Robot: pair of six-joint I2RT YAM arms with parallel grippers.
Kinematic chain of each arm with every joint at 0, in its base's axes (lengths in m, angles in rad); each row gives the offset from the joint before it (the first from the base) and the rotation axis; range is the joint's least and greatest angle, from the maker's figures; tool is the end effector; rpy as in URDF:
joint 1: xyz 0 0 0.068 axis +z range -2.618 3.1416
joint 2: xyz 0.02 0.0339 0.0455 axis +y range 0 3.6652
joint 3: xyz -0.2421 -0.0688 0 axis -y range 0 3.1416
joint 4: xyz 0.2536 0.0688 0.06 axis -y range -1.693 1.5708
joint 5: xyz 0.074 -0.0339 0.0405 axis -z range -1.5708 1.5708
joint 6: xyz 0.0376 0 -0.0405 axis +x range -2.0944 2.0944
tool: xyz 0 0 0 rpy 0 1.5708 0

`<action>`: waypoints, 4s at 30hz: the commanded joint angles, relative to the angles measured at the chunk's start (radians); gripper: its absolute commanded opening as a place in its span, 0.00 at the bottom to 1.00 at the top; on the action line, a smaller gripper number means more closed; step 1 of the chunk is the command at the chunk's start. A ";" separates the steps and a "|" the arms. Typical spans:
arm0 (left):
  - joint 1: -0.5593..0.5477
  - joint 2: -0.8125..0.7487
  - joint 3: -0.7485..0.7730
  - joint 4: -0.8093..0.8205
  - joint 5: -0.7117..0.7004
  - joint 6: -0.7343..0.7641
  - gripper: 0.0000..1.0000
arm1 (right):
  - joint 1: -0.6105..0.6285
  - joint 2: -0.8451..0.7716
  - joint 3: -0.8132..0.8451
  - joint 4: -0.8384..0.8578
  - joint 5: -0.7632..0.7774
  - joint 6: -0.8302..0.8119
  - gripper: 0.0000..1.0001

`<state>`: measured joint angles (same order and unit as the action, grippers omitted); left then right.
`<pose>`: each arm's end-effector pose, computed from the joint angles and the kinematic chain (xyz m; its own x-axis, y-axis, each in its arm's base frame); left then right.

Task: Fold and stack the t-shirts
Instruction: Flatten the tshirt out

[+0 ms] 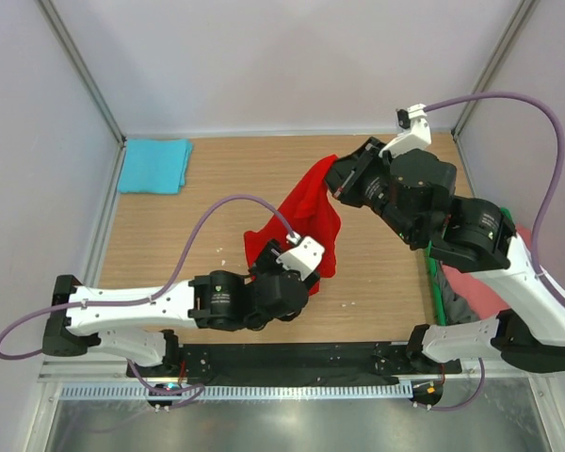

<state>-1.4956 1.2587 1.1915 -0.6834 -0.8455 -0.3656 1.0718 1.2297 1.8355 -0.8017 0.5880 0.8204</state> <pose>0.0487 -0.2722 0.3193 -0.2696 0.4223 -0.8654 0.5611 0.7993 0.2152 0.1220 0.1802 0.5149 -0.4075 0.5241 -0.7479 -0.2525 0.7223 0.6438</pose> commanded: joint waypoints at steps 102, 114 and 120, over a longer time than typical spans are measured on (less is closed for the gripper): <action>0.844 1.175 1.382 0.100 0.743 0.189 0.60 | -0.545 -0.219 -0.852 -0.240 -0.098 0.082 0.01; 0.870 0.585 0.504 -0.061 0.559 0.070 0.88 | -0.757 -0.076 -0.831 -0.108 -0.431 -0.205 0.86; 0.887 0.230 0.033 -0.105 0.686 -0.108 0.80 | -0.644 -0.108 -0.978 0.079 -0.672 -0.156 0.76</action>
<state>-0.6106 1.5929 1.3468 -0.7372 -0.2157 -0.3477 0.3809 1.1473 0.9131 -0.8440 0.0834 0.6628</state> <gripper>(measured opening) 0.801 0.774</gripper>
